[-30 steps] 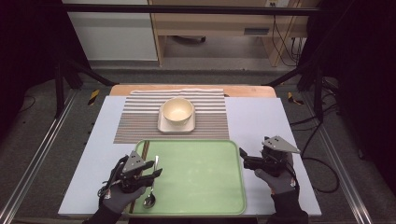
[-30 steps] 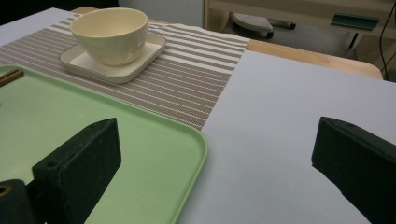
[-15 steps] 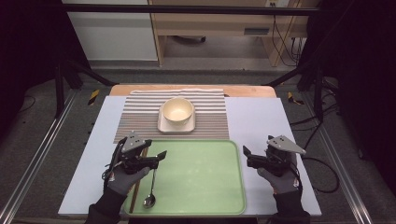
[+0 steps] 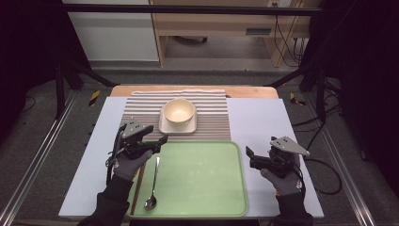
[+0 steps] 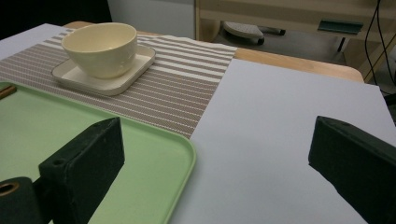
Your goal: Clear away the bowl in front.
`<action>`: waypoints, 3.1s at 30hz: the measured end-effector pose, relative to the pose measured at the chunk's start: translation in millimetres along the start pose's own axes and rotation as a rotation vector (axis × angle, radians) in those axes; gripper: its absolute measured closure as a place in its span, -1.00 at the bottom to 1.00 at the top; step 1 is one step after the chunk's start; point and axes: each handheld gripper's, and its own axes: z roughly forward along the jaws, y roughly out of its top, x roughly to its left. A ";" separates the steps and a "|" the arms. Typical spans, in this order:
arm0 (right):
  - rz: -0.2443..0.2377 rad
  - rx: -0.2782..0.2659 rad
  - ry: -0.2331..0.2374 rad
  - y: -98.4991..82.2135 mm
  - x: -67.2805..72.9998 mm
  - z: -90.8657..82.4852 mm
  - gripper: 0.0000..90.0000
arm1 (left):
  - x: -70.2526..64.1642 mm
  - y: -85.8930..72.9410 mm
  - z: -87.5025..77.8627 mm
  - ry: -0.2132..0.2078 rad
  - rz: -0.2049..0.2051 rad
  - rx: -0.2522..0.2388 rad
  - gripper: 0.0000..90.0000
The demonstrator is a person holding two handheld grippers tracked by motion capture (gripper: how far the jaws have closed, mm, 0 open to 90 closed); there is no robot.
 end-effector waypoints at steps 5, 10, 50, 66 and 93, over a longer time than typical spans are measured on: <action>0.007 0.000 -0.004 -0.7 -1.7 0.0 -0.92 | 6.3 11.6 8.6 0.017 -0.002 -0.022 -0.28; 0.010 -0.009 0.003 -0.2 -1.9 -1.0 -0.92 | 12.0 21.8 20.1 0.040 0.005 -0.024 -0.28; 0.017 0.005 0.030 -3.1 -0.7 2.7 -0.92 | 71.9 22.1 128.8 0.182 -0.041 0.099 -0.21; 0.004 0.032 0.034 -6.3 1.3 8.5 -0.92 | 82.6 6.5 156.7 0.163 -0.090 0.184 0.23; 0.014 0.039 0.028 -7.5 -1.1 9.3 -0.91 | 82.2 14.0 158.3 0.193 -0.209 0.200 0.83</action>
